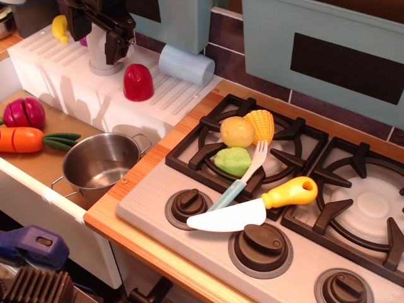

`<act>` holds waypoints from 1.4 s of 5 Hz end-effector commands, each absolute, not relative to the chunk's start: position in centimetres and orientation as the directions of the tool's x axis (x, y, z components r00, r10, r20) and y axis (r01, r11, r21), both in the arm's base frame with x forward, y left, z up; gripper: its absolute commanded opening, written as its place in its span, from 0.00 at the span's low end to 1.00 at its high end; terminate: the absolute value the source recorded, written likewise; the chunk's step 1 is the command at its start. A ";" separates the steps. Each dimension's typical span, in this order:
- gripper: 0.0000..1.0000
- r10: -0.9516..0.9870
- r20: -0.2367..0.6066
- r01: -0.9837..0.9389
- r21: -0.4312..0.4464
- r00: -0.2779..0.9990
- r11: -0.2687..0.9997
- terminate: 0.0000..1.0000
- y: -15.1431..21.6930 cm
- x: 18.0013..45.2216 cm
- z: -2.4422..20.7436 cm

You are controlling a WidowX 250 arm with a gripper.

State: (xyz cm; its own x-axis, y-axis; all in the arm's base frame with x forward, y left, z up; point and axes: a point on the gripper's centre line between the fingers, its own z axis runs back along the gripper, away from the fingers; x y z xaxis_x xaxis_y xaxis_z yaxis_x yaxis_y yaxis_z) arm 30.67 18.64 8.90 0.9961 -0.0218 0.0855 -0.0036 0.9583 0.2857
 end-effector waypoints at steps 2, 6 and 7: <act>1.00 0.009 0.138 -0.048 0.282 0.990 0.958 0.00 18.2 31.9 9.0; 1.00 0.029 0.295 -0.096 0.218 0.955 0.971 0.00 17.8 33.8 5.3; 1.00 0.029 0.333 -0.104 0.209 0.942 0.972 0.00 17.7 34.5 4.0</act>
